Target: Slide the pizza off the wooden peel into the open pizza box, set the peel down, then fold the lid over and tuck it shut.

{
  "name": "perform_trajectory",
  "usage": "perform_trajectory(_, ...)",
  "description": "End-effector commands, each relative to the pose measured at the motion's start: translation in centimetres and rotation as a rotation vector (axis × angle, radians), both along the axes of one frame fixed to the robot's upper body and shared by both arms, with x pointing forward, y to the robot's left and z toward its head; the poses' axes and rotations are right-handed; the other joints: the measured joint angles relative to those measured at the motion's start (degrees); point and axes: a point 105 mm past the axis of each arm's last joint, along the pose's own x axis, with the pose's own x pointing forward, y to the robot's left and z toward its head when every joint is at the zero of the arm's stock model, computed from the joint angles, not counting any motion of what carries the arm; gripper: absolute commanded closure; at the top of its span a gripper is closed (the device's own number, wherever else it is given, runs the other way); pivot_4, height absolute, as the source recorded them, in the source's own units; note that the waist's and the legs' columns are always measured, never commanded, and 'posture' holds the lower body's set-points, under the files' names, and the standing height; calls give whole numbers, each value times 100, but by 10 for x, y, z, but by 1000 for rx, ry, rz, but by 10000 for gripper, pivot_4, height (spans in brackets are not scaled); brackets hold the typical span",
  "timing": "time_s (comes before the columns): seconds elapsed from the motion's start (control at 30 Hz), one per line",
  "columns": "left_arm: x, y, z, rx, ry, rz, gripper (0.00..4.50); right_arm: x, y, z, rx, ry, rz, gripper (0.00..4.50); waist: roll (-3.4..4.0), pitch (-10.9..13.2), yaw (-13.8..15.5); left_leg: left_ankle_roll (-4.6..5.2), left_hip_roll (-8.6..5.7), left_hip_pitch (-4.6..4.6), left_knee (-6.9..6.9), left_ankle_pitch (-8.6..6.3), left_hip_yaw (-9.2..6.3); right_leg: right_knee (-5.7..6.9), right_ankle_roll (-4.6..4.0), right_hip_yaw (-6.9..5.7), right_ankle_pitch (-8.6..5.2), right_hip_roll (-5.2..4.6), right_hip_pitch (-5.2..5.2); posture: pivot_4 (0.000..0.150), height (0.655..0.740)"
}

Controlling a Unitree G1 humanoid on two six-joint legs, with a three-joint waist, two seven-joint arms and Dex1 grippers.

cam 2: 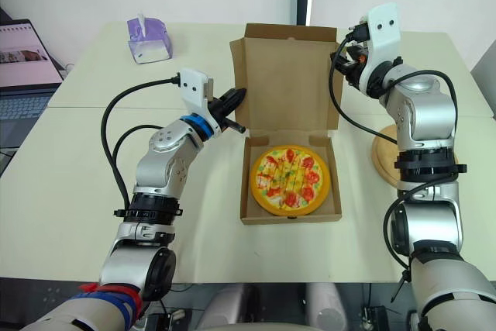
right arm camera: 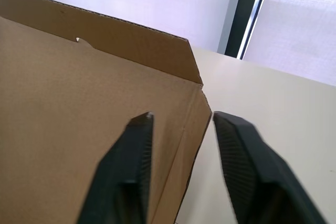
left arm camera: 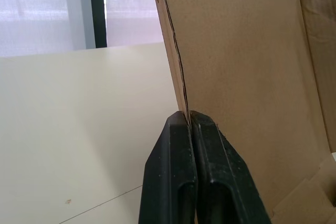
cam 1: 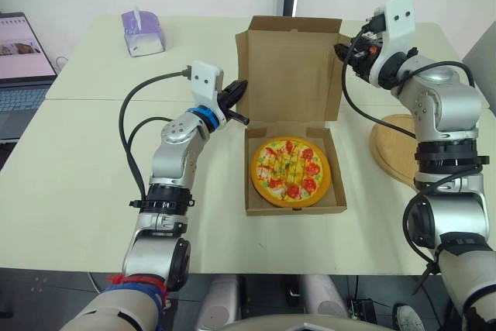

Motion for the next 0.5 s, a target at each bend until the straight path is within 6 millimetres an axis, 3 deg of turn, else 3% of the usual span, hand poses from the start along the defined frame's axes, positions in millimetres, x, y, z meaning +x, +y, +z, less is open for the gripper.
perform_trajectory(0.03,-3,-3,19,-6,-77,-17,45000,-4,-2,22,8,-63,7,41258,0,0,0,0,0,0,0,0,0,0,0,0,0,0,0,1500,7400)
perform_trajectory(0.07,-4,-3,19,-9,-77,-20,45000,-3,-3,21,6,-59,5,44773,0,0,0,0,0,0,0,0,0,0,0,0,0,0,0,1500,7400)
perform_trajectory(0.27,-8,-5,17,-20,-67,-45,45000,-1,-8,19,14,-51,-14,44773,0,0,1,0,0,0,0,0,0,0,0,0,0,0,0,1500,7400)
perform_trajectory(0.37,-9,-5,17,-28,-60,-50,38463,-1,-9,20,17,-53,-20,45000,0,0,1,0,0,0,0,0,0,0,0,0,0,0,0,1500,7400)
perform_trajectory(0.5,-8,0,19,-39,-54,-19,25940,-2,-7,22,20,-58,-18,45000,0,0,1,0,0,0,0,0,0,1,0,1,0,0,0,1500,7400)
